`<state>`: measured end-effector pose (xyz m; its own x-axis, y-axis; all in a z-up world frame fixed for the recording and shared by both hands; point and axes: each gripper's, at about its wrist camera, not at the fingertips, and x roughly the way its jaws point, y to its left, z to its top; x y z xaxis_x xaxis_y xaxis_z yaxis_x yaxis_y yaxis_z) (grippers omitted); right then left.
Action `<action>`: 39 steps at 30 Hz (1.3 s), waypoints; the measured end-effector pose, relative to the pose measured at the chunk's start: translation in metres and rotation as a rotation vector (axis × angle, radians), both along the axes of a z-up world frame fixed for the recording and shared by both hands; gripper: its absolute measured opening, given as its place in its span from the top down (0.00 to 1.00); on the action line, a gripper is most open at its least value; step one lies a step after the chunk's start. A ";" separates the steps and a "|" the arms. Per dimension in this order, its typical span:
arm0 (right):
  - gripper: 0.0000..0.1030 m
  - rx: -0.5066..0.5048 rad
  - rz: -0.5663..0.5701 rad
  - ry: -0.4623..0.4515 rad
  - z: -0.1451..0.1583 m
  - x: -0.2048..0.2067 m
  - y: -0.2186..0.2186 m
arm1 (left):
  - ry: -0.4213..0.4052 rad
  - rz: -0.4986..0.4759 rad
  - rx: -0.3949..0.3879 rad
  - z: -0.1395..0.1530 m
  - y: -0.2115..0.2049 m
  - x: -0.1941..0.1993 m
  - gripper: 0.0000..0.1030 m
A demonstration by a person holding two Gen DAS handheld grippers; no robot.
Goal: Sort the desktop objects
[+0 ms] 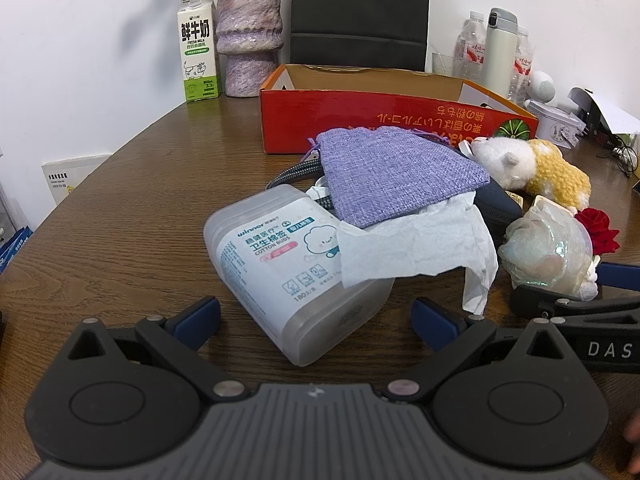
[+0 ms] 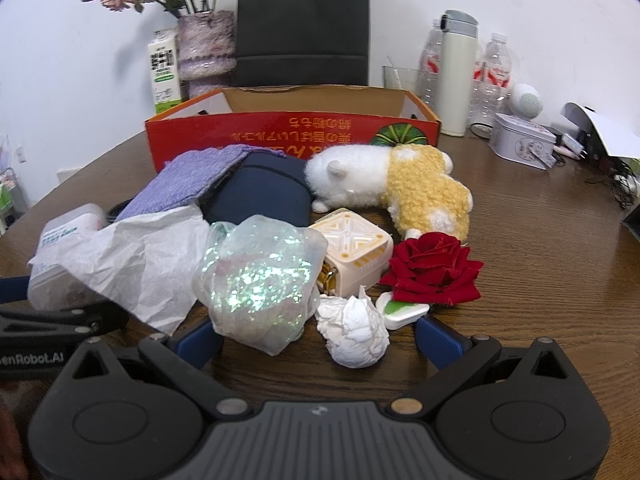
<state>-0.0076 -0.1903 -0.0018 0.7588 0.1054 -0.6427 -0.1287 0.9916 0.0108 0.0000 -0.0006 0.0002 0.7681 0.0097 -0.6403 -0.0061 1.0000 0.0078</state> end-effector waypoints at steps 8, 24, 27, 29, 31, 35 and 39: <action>0.05 0.072 0.162 -0.046 0.016 -0.059 -0.025 | -0.134 -0.117 -0.032 0.016 0.026 -0.045 0.00; 0.34 0.008 0.213 -0.139 0.034 -0.011 0.018 | -0.043 -0.070 -0.252 0.006 0.057 0.040 0.13; 0.60 0.048 0.189 -0.100 0.026 -0.011 0.011 | -0.073 -0.063 -0.225 0.010 0.054 0.026 0.26; 0.62 0.080 0.190 -0.114 0.029 -0.022 0.004 | -0.085 -0.064 -0.192 0.014 0.055 0.010 0.32; 0.63 0.086 0.196 -0.117 0.033 -0.033 -0.001 | -0.082 -0.074 -0.153 0.018 0.058 -0.006 0.32; 0.63 0.076 0.257 -0.110 0.039 -0.060 -0.005 | -0.054 -0.092 -0.096 0.024 0.066 -0.040 0.31; 0.63 0.047 0.307 -0.100 0.037 -0.083 0.000 | -0.040 -0.076 -0.063 0.021 0.061 -0.038 0.17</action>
